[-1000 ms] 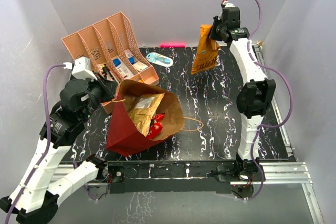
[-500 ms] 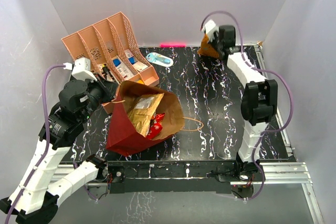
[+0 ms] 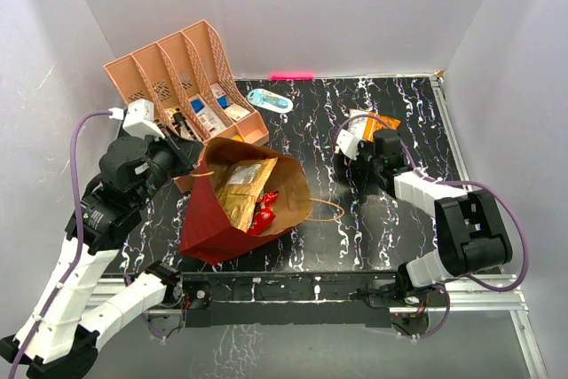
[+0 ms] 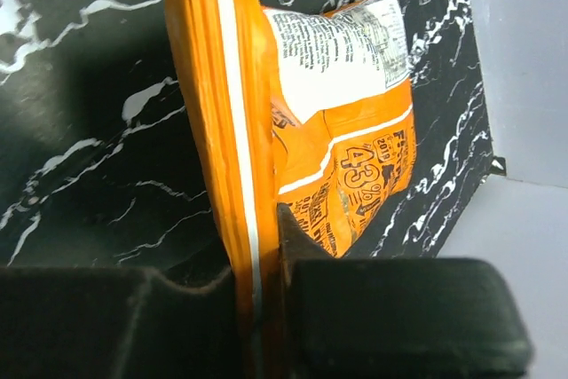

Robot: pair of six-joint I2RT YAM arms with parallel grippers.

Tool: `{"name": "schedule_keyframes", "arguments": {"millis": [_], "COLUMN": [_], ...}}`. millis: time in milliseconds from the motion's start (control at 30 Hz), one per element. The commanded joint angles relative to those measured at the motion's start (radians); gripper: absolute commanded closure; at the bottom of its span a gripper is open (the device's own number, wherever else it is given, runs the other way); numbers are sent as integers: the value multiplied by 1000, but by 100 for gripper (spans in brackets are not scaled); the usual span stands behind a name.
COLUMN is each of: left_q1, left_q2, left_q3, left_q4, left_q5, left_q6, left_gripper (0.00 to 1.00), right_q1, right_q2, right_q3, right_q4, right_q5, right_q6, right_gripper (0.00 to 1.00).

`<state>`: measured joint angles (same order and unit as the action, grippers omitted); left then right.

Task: Take the snacks out of the paper bag
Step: Place the snack at the center of the board.

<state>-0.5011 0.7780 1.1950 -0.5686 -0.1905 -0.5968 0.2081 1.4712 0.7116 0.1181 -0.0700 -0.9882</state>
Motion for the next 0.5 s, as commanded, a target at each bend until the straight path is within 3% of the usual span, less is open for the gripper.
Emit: {"name": "schedule_keyframes", "arguments": {"millis": [0,67,100,233,300,367,467], "left_q1": [0,-1,-1,-1,-1,-1,0], "left_q2": [-5,-3,-2,-4,-10,-12,-8], "left_q3": [1,4,5,12,10,6,-4], "left_q4": [39,37,37,24,17,15,24], "left_q5": [34,36,37,35,28,23,23], "left_q6": [-15,-14,-14,-7,-6,-7,-6], "left_gripper": [100,100,100,100,100,100,100], "right_q1": [2,34,56,176,212,221,221], "right_q2": [-43,-38,-36,-12,-19,-79,-157], "right_q3": [-55,-42,-34,52,103,77,52], "right_q4": [178,131,105,-80,-235,-269,-274], "right_q5": [-86,-82,-67,86,58,48,55], "right_q6": [38,68,93,346,513,679,884], "right_gripper": [77,52,45,39,36,34,23]}}
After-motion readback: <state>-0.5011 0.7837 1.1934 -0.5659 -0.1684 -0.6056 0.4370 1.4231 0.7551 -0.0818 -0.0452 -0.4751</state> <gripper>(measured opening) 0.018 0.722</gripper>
